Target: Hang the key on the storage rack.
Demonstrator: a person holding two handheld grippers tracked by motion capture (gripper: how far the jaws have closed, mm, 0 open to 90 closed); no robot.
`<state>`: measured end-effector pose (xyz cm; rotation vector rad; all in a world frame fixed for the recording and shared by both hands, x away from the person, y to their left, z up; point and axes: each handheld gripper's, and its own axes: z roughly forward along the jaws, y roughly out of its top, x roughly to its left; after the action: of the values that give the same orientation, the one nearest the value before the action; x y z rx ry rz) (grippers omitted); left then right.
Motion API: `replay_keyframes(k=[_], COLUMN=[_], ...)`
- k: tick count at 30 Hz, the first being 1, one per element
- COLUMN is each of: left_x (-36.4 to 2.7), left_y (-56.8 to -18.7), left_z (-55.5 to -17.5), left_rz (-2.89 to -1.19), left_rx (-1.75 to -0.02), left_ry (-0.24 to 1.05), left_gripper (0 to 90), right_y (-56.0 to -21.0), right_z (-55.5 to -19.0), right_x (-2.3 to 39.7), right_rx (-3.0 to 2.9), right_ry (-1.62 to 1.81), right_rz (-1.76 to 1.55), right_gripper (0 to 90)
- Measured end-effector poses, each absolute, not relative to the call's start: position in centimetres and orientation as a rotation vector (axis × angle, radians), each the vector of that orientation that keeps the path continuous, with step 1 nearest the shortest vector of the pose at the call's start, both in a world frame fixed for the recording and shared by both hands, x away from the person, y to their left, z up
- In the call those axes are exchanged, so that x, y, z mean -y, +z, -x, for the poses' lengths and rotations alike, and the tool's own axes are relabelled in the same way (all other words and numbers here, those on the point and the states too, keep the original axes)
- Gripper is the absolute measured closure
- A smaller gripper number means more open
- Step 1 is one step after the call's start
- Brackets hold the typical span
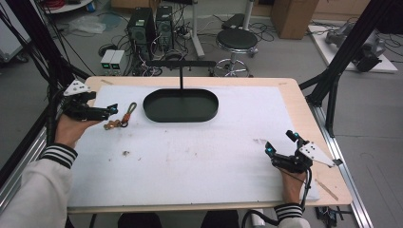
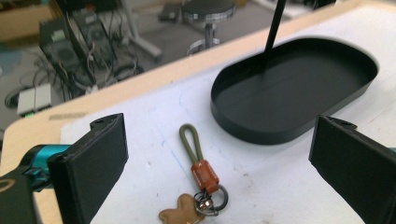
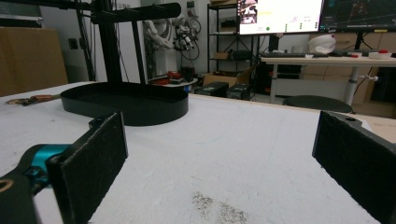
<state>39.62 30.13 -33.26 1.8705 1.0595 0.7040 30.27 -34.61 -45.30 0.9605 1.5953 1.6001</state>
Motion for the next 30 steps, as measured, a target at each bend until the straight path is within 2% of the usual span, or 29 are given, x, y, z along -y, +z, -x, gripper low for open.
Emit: replay_keyframes(k=[12, 30], left_x=[-28.7, -27.4], left_y=[-35.3, -36.9], left_z=[-43.6, -46.7], left_rz=[-2.064, -2.210], left_rx=[-1.192, -1.330], left_ry=[0.621, 0.534], left_gripper=[5.0, 5.0], right_y=[-45.3, -45.3], right_z=[-30.3, -30.3], right_x=[34.6, 34.6], right_rx=[-1.594, -1.595], right_ry=[1.600, 1.594], right_rz=[-0.958, -0.956], right_gripper=[2.3, 2.2])
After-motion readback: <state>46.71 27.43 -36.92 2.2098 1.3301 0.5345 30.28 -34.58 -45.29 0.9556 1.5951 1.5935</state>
